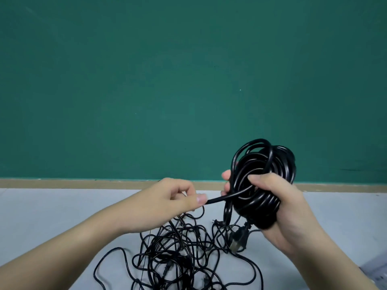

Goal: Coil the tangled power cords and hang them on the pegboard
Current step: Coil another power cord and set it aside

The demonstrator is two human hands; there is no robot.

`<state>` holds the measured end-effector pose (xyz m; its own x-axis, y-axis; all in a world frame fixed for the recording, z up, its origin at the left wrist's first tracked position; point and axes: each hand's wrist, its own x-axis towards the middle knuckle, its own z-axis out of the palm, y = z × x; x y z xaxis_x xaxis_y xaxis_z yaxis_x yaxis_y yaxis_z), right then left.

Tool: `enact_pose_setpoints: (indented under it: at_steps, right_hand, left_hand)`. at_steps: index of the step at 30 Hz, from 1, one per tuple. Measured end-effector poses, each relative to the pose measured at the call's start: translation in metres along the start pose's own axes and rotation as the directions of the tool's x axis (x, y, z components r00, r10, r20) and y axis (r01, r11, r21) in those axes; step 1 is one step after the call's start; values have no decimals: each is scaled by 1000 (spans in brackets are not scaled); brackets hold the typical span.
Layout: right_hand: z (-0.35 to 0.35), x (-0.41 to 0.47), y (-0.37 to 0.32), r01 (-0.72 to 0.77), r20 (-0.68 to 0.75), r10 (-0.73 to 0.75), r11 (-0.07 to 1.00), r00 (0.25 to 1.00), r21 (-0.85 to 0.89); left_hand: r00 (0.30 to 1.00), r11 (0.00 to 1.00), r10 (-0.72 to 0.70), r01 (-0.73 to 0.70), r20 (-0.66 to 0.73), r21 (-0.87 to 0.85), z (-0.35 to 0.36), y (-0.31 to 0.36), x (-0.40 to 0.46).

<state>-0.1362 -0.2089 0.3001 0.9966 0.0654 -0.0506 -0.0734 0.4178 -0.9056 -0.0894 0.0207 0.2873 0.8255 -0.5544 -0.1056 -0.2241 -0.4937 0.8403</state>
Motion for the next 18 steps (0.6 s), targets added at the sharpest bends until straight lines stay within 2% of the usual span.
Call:
enact_pose_setpoints:
  at_steps: [3, 6, 8, 12, 16, 18]
  right_hand:
    - [1, -4, 6, -6, 57, 11, 997, 998, -78]
    - [4, -2, 6, 4, 68, 3, 996, 998, -88]
    - [2, 0, 5, 4, 62, 2, 995, 998, -95]
    - [5, 2, 6, -29, 56, 35, 994, 998, -108]
    - [9, 3, 13, -84, -1, 84, 994, 996, -71]
    - [11, 4, 15, -97, -39, 95, 994, 995, -49]
  left_hand:
    - [994, 981, 106, -106, -9, -160, 9, 5, -2]
    - [980, 949, 169, -190, -102, -252, 24, 13, -3]
    - [969, 944, 179, -218, -170, -249, 32, 17, -4]
    - [960, 937, 204, -248, -191, -246, 39, 19, -2]
    - [932, 917, 186, -279, -312, -287, 39, 18, 0]
    - [916, 923, 202, -297, -348, -246, 39, 18, 0]
